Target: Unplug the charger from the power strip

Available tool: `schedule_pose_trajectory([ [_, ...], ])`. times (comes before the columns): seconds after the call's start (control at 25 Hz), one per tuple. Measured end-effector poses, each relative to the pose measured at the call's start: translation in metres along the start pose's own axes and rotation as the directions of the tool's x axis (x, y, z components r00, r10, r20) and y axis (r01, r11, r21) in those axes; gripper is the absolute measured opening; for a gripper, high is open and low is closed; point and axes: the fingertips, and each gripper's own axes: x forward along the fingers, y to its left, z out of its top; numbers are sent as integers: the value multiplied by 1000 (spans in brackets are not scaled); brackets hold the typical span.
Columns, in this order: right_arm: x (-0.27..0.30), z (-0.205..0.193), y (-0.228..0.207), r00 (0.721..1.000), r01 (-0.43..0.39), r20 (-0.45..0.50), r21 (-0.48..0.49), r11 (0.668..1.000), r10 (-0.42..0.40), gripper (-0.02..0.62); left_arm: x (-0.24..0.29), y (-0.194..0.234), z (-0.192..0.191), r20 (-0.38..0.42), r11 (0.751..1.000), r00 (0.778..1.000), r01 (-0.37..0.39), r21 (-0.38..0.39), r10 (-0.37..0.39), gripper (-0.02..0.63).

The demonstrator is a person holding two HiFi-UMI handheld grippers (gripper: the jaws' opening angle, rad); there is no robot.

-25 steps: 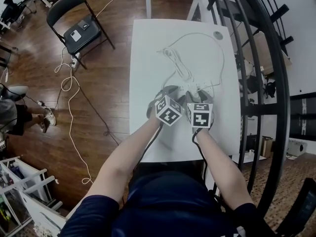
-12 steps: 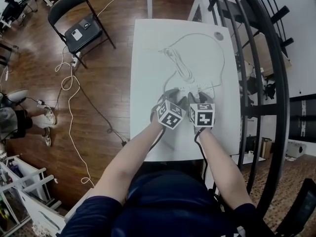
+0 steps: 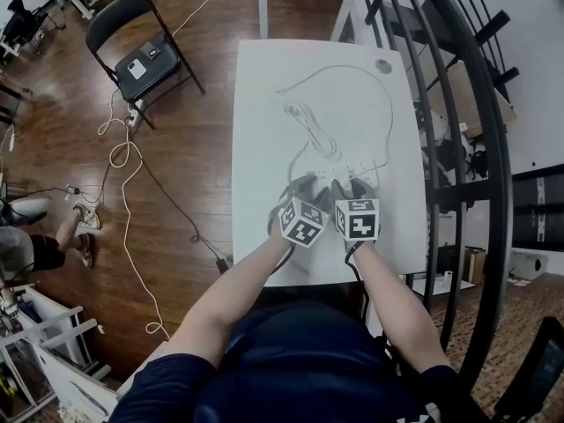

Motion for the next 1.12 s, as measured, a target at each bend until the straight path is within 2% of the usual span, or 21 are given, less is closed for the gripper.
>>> schedule_pose_trajectory([
  [0.12, -5, -8, 5, 1000, -4, -5, -2, 1000, 4, 143, -7, -7, -7, -7, 1000, 1000, 11, 13, -11, 158],
  [0.2, -6, -10, 7, 1000, -5, -7, 0, 1000, 5, 143, -10, -9, -8, -25, 997, 1000, 21, 71, -19, 153],
  [0.28, -7, -8, 7, 1000, -4, -8, -1, 1000, 4, 143, -10, -9, -3, -34, 988, 999, 27, 154, -22, 98],
  [0.36, -7, -7, 7, 1000, -1, -8, 0, 1000, 1, 143, -5, -10, 3, -43, 979, 998, 50, 197, -43, 80],
  [0.56, -6, -5, 6, 1000, 2, -10, 5, 1000, -2, 143, 3, -10, 4, -65, 980, 992, 121, 158, -112, 126],
  [0.72, -6, -4, 6, 1000, 10, 5, 20, 1000, -10, 143, 3, -10, 4, -65, 981, 992, 114, 156, -105, 124],
  [0.92, -8, -4, 4, 1000, 22, 16, 32, 999, -22, 143, 3, -10, 4, -58, 988, 994, 101, 113, -95, 126],
  [1.12, -10, -3, 4, 1000, 28, 6, 35, 999, -28, 143, 3, -11, 4, -56, 988, 994, 99, 117, -93, 126],
])
